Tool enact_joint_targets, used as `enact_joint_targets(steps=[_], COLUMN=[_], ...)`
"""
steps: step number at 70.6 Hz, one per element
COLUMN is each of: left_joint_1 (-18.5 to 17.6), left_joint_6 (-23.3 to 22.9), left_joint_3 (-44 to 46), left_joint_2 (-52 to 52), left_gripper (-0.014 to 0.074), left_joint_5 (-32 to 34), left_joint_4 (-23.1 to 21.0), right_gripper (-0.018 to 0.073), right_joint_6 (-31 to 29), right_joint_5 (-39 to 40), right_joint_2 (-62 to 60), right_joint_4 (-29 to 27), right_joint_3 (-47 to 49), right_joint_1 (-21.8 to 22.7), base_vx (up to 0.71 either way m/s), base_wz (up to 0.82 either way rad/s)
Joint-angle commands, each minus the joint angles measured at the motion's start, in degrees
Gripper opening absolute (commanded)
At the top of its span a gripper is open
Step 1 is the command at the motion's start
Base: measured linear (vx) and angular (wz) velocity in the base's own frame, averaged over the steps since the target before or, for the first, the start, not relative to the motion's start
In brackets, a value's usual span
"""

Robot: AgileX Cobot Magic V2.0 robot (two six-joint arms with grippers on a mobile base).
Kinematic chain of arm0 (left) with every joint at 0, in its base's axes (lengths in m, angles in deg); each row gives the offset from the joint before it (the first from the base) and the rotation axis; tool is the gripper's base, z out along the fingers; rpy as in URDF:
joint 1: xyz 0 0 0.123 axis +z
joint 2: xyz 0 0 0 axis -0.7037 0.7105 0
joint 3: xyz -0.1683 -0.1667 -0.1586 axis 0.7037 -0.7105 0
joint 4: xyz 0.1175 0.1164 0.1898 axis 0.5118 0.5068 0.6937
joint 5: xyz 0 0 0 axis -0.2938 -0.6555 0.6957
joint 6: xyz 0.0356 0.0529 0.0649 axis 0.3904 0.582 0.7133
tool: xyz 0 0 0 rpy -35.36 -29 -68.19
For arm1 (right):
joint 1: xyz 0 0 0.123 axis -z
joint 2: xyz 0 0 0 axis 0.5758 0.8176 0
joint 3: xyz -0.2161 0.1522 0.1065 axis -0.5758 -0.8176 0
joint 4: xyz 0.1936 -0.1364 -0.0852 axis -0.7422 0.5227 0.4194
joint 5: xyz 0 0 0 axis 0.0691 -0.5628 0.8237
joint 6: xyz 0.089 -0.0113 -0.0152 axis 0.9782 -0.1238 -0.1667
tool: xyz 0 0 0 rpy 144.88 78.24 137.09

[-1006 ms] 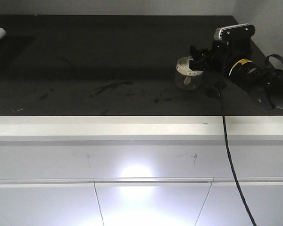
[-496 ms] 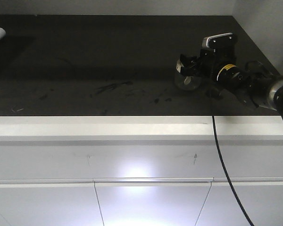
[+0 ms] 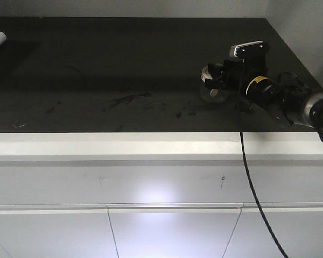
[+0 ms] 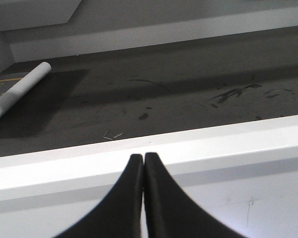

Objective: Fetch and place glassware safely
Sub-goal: 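Lower the right gripper over the white lid and close on it, then lift the jar with the right gripper and pull it out of the cabinet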

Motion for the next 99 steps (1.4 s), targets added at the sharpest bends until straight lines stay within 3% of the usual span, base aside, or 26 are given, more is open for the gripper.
enact_joint_targets(steps=[1,11,32,45,79,90,99], left_joint_1=[0.1,0.1,0.1,0.1,0.1,0.1,0.1], left_joint_6=[-0.1,-0.1,-0.1,-0.1,-0.1,-0.1,-0.1], left_joint_3=[1.5,1.5,1.5,1.5,1.5,1.5,1.5], left_joint_2=[0.4,0.4,0.4,0.4,0.4,0.4,0.4], left_gripper=[-0.0007,-0.0007,-0.0007,-0.0007,-0.0007,-0.0007,-0.0007], left_joint_5=[4.5,4.5,4.5,4.5,4.5,4.5,4.5], left_joint_4=[-0.5,-0.5,-0.5,-0.5,-0.5,-0.5,-0.5], right_gripper=[0.0197,-0.0015,-0.0008,-0.0004,-0.0004,-0.0004,-0.0004], right_joint_6=[-0.3,-0.3,0.0,6.4,7.2,7.0,7.0], right_joint_5=[4.1,4.5,3.7,0.1,6.1,5.6,5.1], right_joint_2=[-3.1,-3.1,-5.7,-12.3,-34.1,-39.3,-41.6], right_joint_4=[-0.5,-0.5,2.6,7.4,8.5,10.2,10.2], right_joint_3=[1.9,1.9,1.9,-0.9,-28.1,-33.9,-36.1], right_joint_1=[-0.1,-0.1,-0.1,-0.1,-0.2,-4.3,-11.1], base_vx=[0.00,0.00,0.00,0.00,0.00,0.00,0.00], base_wz=[0.00,0.00,0.00,0.00,0.00,0.00,0.00])
